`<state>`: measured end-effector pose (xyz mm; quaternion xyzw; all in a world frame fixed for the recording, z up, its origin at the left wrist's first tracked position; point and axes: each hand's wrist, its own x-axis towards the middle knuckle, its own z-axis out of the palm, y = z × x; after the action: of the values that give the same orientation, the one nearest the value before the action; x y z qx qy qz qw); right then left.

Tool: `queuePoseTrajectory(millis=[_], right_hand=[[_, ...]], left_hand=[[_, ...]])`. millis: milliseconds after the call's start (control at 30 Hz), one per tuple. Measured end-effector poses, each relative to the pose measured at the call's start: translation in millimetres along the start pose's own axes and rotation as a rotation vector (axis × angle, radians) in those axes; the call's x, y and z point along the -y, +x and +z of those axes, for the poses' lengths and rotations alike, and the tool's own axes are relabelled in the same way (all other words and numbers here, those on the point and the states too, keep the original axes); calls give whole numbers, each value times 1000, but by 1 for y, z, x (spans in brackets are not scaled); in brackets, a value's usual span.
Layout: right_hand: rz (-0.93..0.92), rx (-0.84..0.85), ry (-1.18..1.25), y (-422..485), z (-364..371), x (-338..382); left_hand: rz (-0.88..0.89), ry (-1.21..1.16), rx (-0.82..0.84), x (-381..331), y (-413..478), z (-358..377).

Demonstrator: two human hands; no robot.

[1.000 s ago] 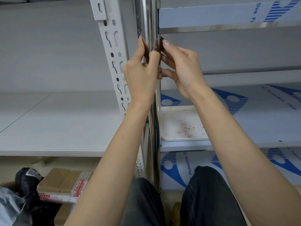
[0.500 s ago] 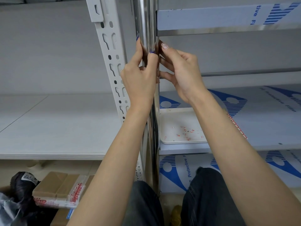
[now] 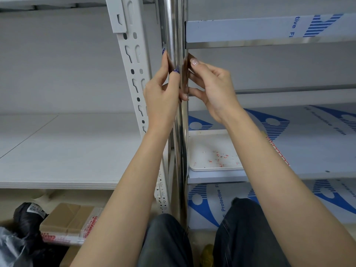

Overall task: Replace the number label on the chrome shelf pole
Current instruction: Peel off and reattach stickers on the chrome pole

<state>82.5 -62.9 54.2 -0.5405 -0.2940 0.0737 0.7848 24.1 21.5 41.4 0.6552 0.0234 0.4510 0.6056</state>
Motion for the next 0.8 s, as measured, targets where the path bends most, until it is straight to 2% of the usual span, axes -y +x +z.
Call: queuePoseTrajectory(millis=[100,267,333,433,533,800], right_hand=[[-31,-54,-69,-4,4,-1],[-197,-227,-210,-27,11,-2],[-184,-216,-212,-39,11,0],[-87,-144,-164,-52,7,3],[96,-111,-22,-57,1,7],[363,-122,375,-56,-6,3]], left_hand=[[0,-15,34,-1,-1,-3],[45,12,107,6,-15,-8],[41,24,109,6,-23,-10],[26,32,94,10,-29,-13],[31,40,101,11,-31,-15],[35,117,144,6,-36,-14]])
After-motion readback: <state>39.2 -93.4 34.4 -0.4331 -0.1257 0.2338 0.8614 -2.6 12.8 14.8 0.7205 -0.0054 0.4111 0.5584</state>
